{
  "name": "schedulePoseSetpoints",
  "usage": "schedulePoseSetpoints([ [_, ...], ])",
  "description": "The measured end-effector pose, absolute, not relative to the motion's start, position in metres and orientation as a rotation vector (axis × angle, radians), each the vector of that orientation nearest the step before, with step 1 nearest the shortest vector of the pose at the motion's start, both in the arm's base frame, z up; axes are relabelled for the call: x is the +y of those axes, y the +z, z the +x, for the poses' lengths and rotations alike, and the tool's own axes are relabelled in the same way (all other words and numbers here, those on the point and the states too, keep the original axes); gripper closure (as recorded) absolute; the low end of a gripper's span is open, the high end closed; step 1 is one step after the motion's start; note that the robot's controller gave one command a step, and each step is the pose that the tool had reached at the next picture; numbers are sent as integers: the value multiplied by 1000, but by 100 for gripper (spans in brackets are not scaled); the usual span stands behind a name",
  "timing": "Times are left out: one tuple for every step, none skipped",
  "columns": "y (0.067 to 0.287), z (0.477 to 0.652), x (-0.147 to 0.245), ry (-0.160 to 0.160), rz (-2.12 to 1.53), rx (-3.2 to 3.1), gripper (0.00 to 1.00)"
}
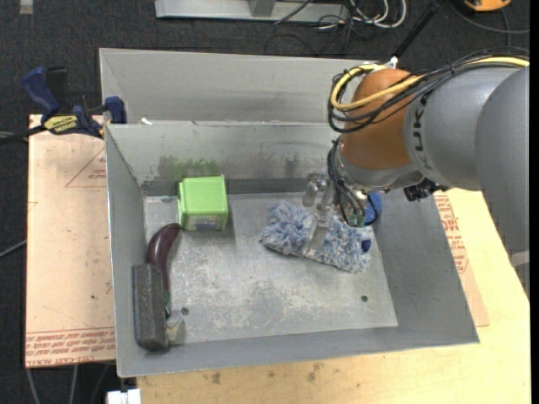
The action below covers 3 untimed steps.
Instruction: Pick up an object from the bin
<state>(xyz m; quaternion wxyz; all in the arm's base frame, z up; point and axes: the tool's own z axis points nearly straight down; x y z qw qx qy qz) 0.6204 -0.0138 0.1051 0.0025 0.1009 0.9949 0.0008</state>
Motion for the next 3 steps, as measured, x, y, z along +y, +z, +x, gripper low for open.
schedulePoseSetpoints([
  [71, 590, -1, 2, 476, 3103, 0],
  [71, 612, 10, 2, 488, 3098, 100],
  [71, 612, 10, 2, 488, 3098, 100],
])
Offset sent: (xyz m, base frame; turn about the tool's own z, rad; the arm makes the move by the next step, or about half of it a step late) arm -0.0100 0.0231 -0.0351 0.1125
